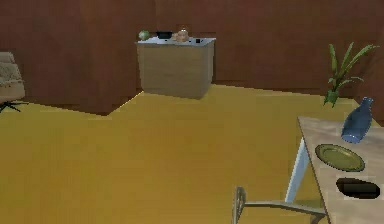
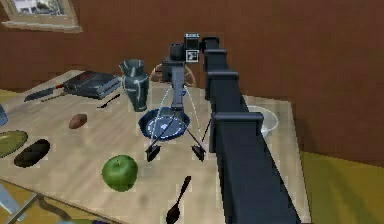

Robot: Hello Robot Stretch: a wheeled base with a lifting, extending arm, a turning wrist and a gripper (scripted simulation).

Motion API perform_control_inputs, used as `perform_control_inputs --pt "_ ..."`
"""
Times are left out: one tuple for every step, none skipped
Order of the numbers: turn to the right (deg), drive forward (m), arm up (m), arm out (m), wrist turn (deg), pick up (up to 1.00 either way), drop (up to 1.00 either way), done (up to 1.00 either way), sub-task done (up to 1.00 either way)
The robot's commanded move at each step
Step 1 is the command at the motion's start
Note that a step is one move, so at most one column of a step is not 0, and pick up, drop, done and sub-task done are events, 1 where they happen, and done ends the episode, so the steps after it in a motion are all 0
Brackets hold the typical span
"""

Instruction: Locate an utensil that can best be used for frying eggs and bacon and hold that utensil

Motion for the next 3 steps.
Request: perform_control_inputs --pt "0.0 0.0 0.0 0.0 45.0 0.0 0.0 0.0 0.0" --pt "0.0 0.0 0.0 0.0 45.0 0.0 0.0 0.0 0.0" --pt "0.0 0.0 0.0 0.0 45.0 0.0 0.0 0.0 0.0"
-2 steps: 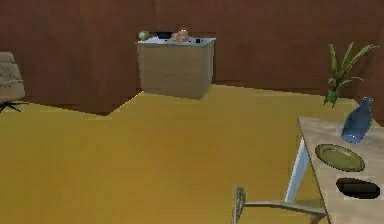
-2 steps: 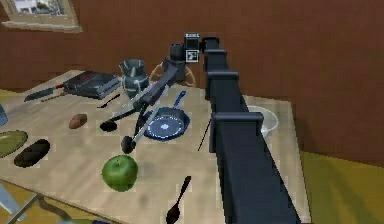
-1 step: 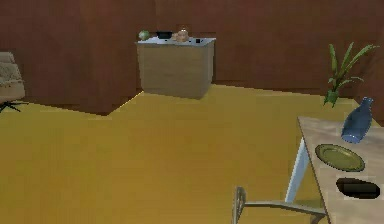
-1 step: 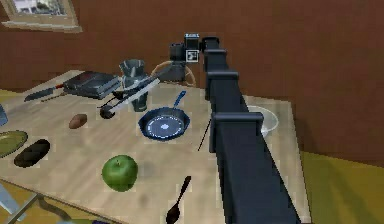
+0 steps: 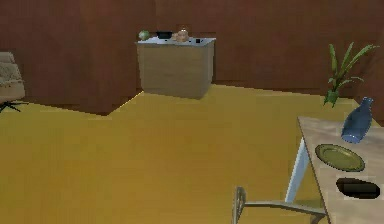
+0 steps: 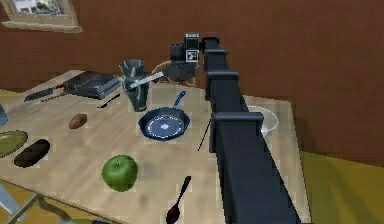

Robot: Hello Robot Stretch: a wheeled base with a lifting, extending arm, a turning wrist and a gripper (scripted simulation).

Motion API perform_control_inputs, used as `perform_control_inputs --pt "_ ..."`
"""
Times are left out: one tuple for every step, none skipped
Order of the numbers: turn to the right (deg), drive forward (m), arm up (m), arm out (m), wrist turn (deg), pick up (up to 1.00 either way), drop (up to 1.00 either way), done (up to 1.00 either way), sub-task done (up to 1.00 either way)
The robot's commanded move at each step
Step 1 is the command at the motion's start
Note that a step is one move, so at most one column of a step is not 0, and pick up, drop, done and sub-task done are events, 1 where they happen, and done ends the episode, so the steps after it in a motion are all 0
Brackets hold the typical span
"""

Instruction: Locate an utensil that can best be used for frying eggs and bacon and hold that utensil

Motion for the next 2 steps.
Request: perform_control_inputs --pt "0.0 0.0 0.0 0.0 15.0 0.0 0.0 0.0 0.0" --pt "0.0 0.0 -0.28 0.0 0.0 0.0 0.0 0.0 0.0"
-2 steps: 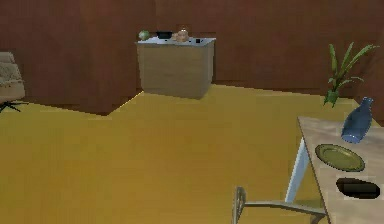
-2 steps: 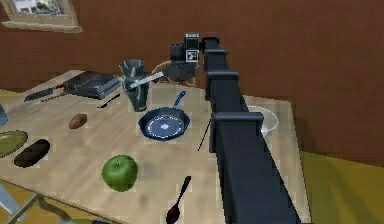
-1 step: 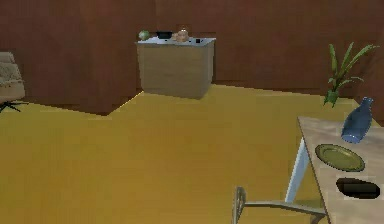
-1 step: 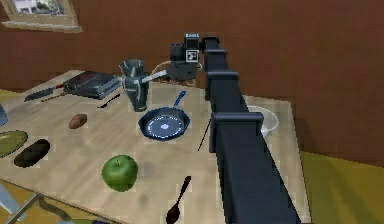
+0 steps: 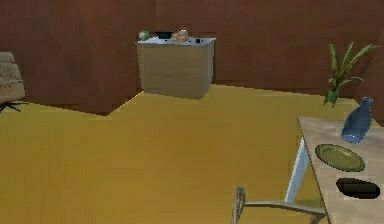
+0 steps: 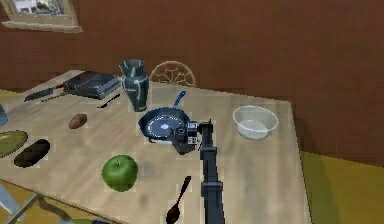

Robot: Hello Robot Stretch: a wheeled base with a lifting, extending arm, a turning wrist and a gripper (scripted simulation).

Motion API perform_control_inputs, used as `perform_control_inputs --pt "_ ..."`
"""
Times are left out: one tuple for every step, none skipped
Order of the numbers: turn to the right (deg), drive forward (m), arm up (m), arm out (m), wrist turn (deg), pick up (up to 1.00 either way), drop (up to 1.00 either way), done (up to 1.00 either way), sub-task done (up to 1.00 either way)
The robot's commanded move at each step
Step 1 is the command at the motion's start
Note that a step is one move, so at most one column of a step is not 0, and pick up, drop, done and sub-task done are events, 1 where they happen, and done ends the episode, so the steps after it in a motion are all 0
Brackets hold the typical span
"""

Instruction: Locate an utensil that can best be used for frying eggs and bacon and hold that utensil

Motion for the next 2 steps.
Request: perform_control_inputs --pt "0.0 0.0 0.0 0.0 0.0 1.0 0.0 0.0 0.0" --pt "0.0 0.0 0.1 0.0 0.0 0.0 0.0 0.0 0.0"
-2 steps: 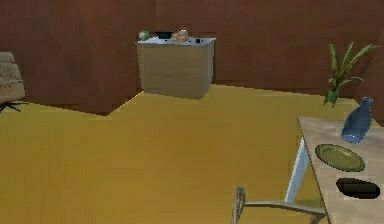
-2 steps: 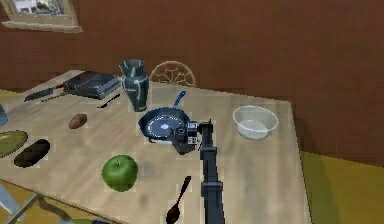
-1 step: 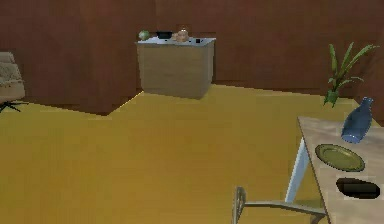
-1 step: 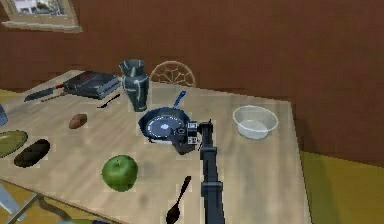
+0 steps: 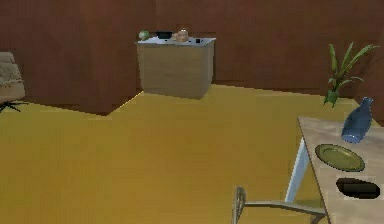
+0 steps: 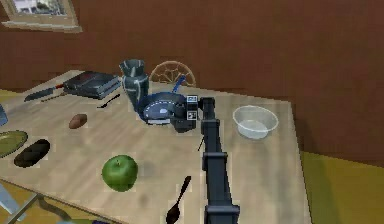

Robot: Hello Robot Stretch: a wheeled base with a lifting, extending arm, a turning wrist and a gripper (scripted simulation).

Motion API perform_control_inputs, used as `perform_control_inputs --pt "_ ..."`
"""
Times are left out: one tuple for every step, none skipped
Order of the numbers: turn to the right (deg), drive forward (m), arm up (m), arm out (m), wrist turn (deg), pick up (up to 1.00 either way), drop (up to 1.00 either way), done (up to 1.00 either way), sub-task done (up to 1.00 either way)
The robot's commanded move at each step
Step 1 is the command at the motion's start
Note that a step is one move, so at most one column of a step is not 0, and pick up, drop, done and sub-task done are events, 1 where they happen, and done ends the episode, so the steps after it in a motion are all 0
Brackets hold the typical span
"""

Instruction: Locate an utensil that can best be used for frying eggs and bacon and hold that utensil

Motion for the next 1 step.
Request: perform_control_inputs --pt "0.0 0.0 0.0 0.0 0.0 0.0 0.0 1.0 0.0"
